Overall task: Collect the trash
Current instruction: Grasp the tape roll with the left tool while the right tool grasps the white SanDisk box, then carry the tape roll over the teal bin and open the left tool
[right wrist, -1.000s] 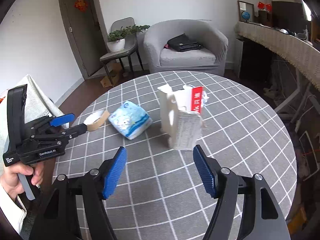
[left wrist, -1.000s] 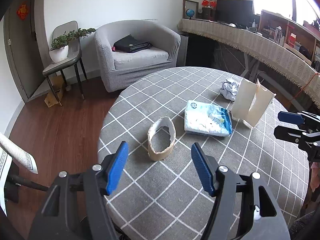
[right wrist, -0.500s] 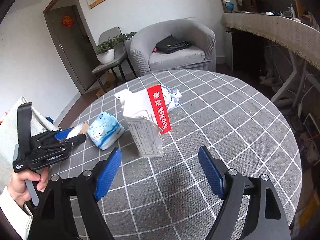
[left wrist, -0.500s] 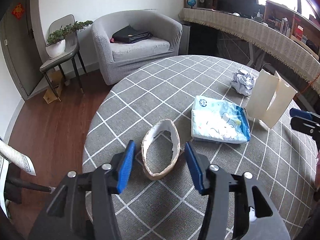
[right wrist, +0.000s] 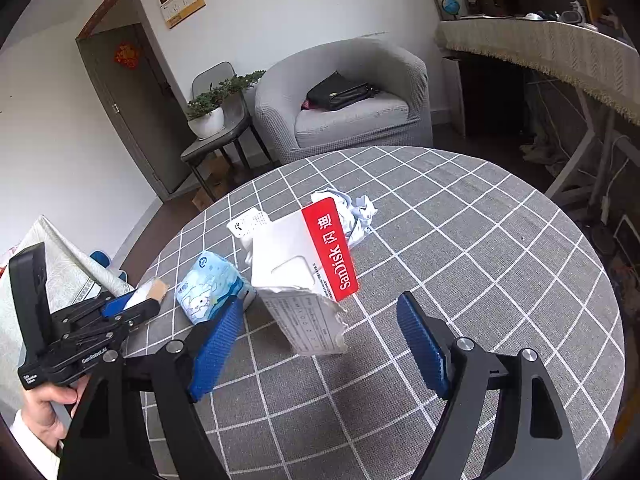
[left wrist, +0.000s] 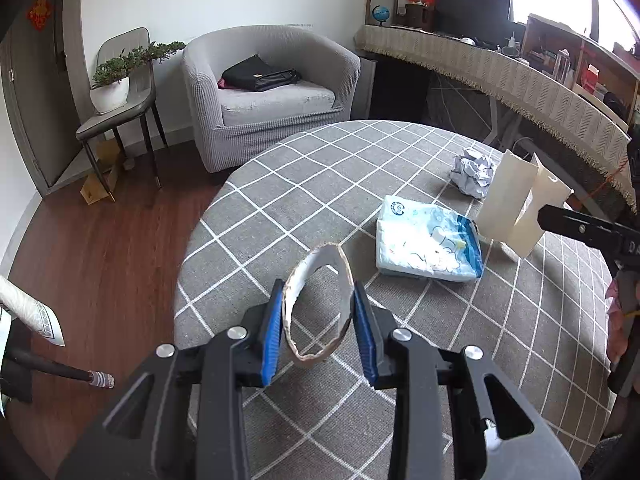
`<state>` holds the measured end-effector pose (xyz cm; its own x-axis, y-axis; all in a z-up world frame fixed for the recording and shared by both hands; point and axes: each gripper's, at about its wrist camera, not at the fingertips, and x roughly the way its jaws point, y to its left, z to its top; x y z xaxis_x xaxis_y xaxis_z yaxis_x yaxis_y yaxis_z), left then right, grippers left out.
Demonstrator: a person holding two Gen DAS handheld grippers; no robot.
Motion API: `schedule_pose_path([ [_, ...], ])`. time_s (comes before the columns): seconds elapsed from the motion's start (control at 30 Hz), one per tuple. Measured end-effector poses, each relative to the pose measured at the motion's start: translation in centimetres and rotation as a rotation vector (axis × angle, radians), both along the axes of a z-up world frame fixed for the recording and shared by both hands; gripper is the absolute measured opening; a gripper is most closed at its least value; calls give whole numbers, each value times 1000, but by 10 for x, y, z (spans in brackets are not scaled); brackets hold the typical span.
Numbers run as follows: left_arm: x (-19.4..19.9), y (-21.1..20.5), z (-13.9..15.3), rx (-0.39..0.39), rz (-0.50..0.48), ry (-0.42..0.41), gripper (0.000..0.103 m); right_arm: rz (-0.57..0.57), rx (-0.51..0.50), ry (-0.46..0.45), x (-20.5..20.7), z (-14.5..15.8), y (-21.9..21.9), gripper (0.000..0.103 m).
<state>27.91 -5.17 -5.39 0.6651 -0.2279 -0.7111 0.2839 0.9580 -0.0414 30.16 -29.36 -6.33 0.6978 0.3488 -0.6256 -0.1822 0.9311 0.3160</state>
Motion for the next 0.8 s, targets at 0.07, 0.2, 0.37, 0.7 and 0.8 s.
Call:
schedule_pose_path([
  [0.07, -6, 1, 1, 5, -9, -2, 35, -4, 3, 7, 3, -2, 1, 71],
  [0.2, -17, 7, 3, -1, -21, 1, 35, -5, -3, 24, 8, -5, 8, 57],
  [0.37, -26, 19, 10, -63, -19, 10, 36, -12, -34, 15, 10, -2, 20, 33],
  [0.7, -39, 48, 17, -72, 36, 5, 36, -7, -64, -28, 0, 24, 35, 33],
  [0.8, -49, 56, 22, -76, 61, 0, 36, 14, -56, -41, -7, 33, 43, 33],
])
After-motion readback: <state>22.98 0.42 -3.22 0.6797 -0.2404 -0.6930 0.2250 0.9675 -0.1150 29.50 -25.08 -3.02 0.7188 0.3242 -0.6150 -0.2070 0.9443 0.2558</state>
